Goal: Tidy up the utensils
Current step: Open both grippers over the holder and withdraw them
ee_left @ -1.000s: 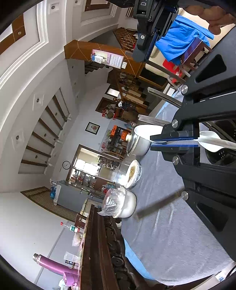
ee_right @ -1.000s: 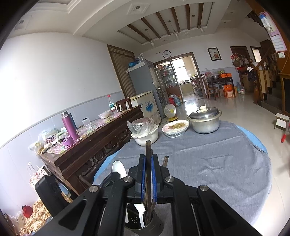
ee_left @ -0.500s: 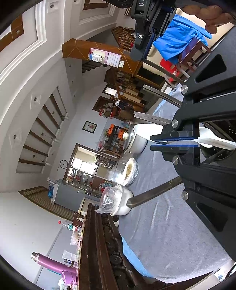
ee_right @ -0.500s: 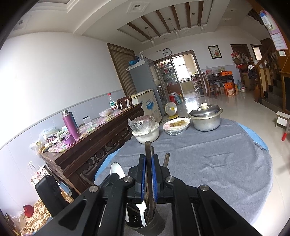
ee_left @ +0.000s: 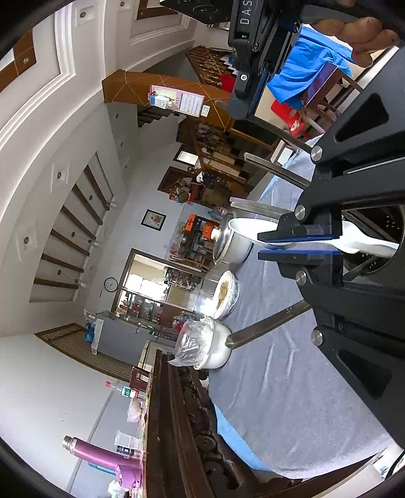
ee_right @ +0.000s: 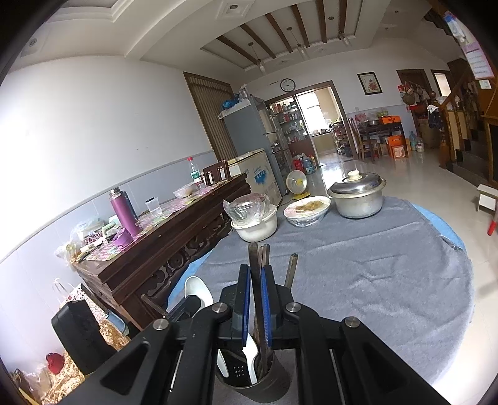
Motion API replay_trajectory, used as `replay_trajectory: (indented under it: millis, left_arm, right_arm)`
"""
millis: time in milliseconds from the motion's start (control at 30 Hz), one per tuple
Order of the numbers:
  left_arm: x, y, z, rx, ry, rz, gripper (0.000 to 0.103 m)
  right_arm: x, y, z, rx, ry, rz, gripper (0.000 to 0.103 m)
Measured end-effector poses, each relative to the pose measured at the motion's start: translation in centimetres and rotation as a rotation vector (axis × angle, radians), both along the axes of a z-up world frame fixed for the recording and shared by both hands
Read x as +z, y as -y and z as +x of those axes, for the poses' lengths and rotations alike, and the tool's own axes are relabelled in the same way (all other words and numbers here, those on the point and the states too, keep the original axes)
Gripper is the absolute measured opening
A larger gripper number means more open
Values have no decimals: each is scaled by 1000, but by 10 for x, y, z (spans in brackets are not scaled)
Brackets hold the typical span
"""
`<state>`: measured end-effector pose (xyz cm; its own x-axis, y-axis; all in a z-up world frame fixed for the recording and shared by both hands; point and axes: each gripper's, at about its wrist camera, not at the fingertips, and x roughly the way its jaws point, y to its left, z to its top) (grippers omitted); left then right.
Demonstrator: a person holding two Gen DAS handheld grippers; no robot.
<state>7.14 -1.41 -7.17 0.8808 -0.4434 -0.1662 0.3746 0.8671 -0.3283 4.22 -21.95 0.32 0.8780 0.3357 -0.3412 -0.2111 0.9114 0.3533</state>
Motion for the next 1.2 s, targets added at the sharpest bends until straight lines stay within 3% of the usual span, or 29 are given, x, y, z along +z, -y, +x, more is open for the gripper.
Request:
replay_trajectory:
  millis: [133, 200, 300, 400, 700, 833, 1100, 1200]
  left_arm:
    - [4, 1, -5, -3, 4, 28, 12]
    - [7, -1, -8, 7, 7, 40, 31]
    - [12, -3, -13, 22, 17, 58, 48]
    - [16, -3, -17, 28, 18, 85, 59]
    - [36, -4, -36, 65, 39, 177, 85]
    - [42, -7, -39, 81, 6, 233, 87]
    - [48, -14, -47, 128, -53, 312, 96]
    - [53, -18, -52, 128, -73, 312, 98]
  right_arm:
    - [-1, 4, 1, 9, -11, 28, 10]
    - [0, 5, 1, 12, -14, 44, 10]
    - [0, 8, 0, 9, -12, 63, 16]
    - [0, 12, -1, 6, -8, 87, 23]
    - [3, 29, -4, -36, 5, 139, 24]
    - [2, 35, -4, -58, -2, 141, 26]
    - [1, 44, -9, -92, -3, 126, 50]
    - [2, 46, -12, -102, -2, 113, 51]
